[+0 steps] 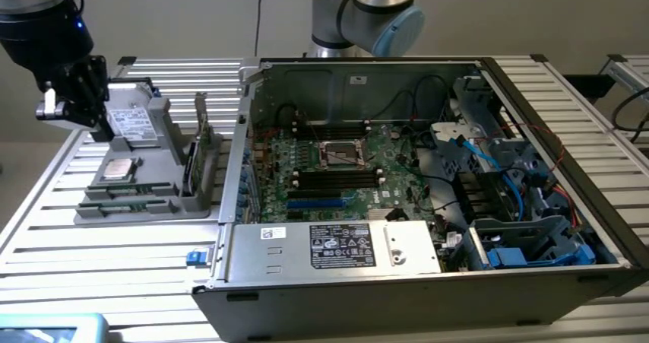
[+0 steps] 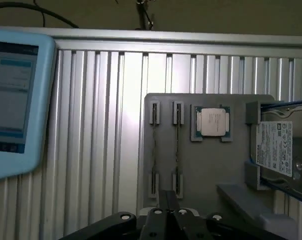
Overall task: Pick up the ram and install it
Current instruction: 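Pick up the ram and move it above insertion slot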
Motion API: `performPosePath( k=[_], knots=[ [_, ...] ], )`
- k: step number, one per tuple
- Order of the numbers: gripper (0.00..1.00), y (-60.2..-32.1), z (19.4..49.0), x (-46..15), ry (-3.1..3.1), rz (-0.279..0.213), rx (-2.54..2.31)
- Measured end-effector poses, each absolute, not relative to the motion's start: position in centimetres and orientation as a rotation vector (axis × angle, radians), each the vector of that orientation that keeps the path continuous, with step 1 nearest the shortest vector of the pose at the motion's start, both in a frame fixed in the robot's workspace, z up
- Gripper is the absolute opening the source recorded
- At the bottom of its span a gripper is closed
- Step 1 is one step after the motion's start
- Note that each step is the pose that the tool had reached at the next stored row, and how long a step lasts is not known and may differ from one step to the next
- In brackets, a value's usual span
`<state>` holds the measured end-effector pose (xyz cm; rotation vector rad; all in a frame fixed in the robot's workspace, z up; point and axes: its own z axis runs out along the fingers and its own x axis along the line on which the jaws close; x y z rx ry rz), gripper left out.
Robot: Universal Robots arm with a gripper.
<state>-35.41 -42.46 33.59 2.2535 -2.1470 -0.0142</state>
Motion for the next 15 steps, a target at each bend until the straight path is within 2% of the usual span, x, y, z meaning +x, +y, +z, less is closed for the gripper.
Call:
performPosePath(
  k=[9, 10, 11, 13, 14, 15],
  knots=[
    [0.12, -42.46, 33.59, -35.42, -2.125, -0.014, 2.274],
    [0.18, -42.46, 33.58, -35.41, -2.125, -0.014, 2.274],
    [0.18, -42.46, 33.56, -35.41, -2.125, -0.014, 2.274],
    [0.30, -42.46, 33.40, -35.43, -2.125, -0.013, 2.274],
    [0.30, -42.46, 33.25, -35.44, -2.124, -0.013, 2.274],
    [0.36, -42.46, 33.06, -35.46, -2.124, -0.012, 2.273]
  ],
)
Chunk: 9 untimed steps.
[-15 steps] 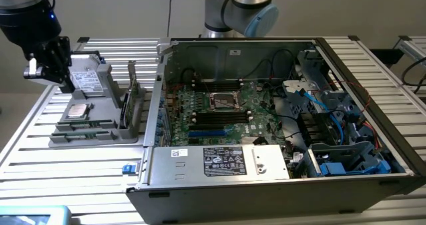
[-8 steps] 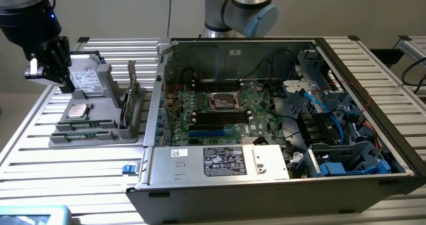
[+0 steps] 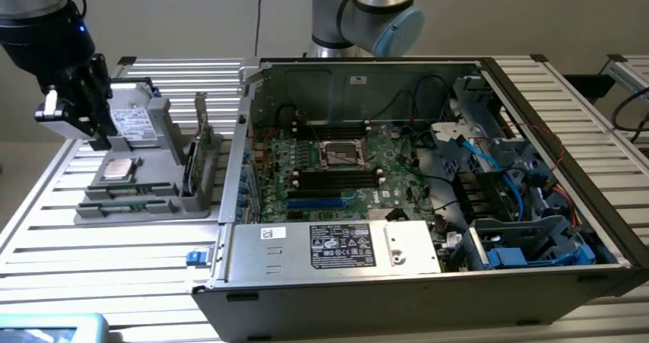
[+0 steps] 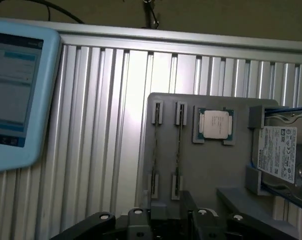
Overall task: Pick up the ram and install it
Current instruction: 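Pick up the ram and move it above insertion slot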
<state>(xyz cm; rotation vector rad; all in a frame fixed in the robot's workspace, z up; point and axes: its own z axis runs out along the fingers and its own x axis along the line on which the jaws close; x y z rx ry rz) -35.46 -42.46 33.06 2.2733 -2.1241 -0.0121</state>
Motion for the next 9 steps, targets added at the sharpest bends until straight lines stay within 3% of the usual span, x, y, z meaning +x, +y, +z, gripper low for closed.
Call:
performPosePath(
  k=[9],
  knots=[
    [0.36, -42.5, 31.4, -36.2, -2.124, -0.010, 2.274]
  ],
)
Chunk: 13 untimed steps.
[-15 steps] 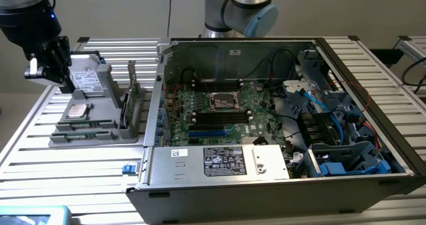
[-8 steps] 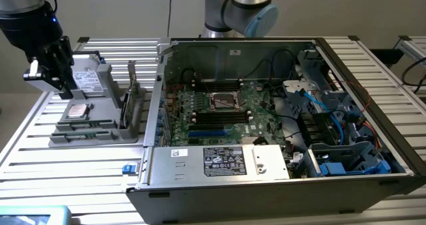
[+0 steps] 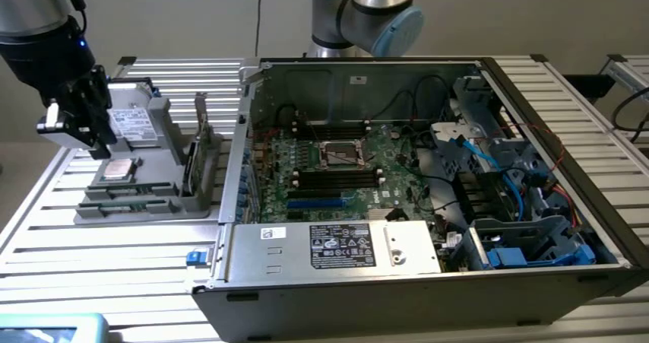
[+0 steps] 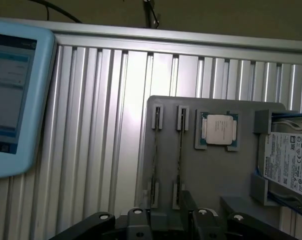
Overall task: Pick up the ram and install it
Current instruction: 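Pick up the ram and move it above insertion slot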
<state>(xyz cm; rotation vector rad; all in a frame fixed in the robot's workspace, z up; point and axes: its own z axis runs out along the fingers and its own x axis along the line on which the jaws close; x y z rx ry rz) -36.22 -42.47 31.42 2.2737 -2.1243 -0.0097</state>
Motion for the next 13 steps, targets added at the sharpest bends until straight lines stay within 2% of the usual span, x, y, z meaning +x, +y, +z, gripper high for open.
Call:
performPosePath(
  k=[13],
  knots=[
    [0.36, -42.6, 29.6, -36.3, -2.163, 0.019, 2.260]
  ],
)
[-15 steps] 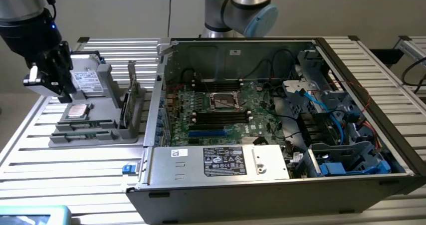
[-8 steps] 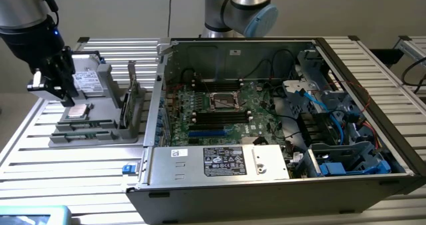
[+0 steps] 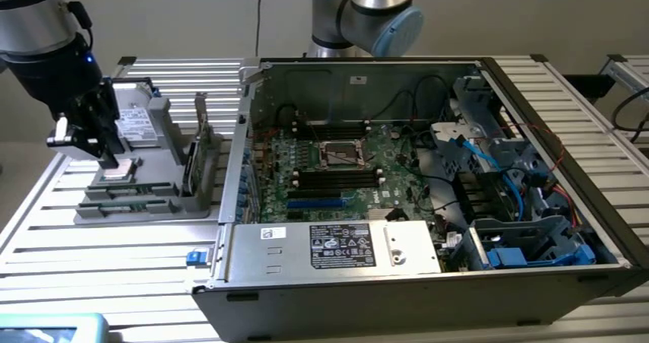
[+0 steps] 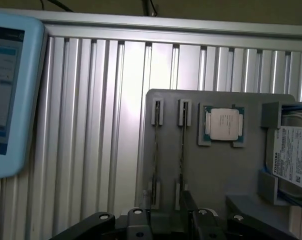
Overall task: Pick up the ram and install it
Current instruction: 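Pick up the ram and move it above insertion slot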
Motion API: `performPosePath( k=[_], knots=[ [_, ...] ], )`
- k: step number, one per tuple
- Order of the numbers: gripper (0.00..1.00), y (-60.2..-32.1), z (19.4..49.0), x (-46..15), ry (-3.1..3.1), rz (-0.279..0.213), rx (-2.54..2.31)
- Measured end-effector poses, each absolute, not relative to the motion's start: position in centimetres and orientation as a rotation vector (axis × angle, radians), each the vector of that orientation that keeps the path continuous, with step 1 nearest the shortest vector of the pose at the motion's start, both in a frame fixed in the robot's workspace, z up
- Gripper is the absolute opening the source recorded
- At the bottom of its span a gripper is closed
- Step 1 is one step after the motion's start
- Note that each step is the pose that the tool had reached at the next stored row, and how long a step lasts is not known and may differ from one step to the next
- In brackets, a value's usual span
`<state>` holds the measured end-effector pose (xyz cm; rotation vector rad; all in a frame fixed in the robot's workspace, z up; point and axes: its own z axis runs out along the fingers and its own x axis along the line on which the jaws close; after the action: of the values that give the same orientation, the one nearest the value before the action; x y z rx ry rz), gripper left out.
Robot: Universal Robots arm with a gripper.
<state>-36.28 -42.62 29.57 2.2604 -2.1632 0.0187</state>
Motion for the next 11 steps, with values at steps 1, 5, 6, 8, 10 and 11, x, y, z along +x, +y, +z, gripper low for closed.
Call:
performPosePath(
  k=[1, 5, 6, 8, 10, 11],
  knots=[
    [0.36, -42.6, 29.4, -36.3, -2.171, 0.019, 2.253],
    [0.36, -42.8, 28.7, -36.3, -2.201, 0.019, 2.224],
    [0.36, -42.8, 28.5, -36.3, -2.204, 0.019, 2.220],
    [0.36, -42.9, 28.1, -36.3, -2.209, 0.019, 2.216],
    [0.36, -42.9, 27.8, -36.3, -2.211, 0.019, 2.214],
    [0.36, -43.0, 27.6, -36.3, -2.211, 0.019, 2.213]
  ],
)
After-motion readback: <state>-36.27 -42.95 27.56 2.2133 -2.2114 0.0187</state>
